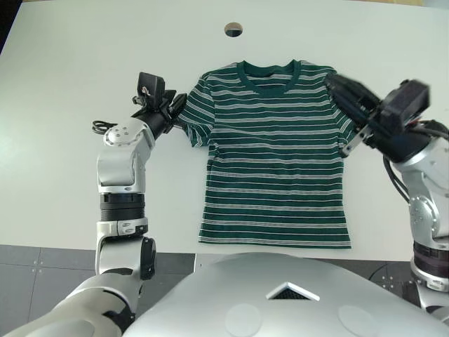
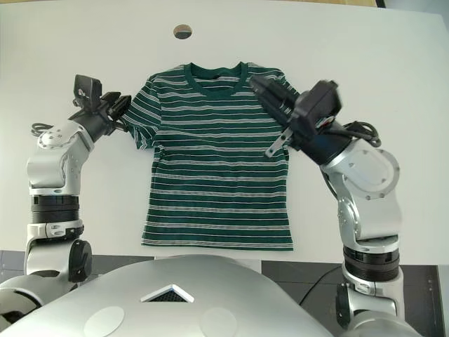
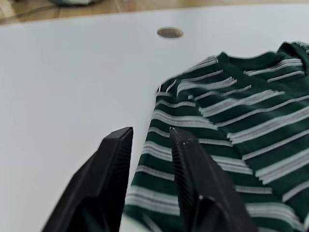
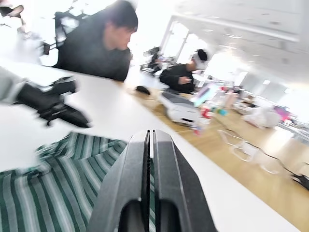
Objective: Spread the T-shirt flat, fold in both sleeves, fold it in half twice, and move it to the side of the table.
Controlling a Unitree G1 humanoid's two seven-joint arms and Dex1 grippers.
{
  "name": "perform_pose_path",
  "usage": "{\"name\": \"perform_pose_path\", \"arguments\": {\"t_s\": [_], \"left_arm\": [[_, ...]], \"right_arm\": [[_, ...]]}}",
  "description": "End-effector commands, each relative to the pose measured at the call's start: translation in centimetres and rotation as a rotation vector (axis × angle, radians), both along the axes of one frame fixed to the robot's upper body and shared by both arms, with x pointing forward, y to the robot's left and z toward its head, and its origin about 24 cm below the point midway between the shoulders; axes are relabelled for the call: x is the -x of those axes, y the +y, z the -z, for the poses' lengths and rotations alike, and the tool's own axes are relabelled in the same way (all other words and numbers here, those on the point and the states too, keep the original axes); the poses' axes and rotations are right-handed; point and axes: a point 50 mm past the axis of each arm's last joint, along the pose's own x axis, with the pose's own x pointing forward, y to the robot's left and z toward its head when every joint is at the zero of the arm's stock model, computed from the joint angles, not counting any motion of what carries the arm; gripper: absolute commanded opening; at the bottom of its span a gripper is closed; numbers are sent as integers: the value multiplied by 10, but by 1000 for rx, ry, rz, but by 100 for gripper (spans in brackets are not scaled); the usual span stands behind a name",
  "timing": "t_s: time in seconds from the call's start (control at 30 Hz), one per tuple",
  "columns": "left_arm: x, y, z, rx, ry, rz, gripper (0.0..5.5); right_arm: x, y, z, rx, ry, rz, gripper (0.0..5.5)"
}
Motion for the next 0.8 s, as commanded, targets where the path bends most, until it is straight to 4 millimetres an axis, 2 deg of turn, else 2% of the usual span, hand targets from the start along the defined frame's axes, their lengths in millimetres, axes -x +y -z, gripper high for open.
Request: {"name": "perform_pose_path", "arguments": {"t_s": [0.03,0.2,0.37,0.7,0.8], "left_arm": [[4,8,6,-26,52,-5,217],[1,10,20,-46,120,-3,217],[7,8,30,-25,193,38,217],[10,5,30,-24,184,71,71],[8,-2,23,11,154,95,25]], "right_arm": [[-5,-4,-1,-52,4,63,10],[-5,-1,-6,-79,-17,63,10],[-10,-7,-13,-108,-48,114,10],[-22,-17,-13,-132,-59,214,10],[-26,-22,-11,-125,-57,260,10]]}}
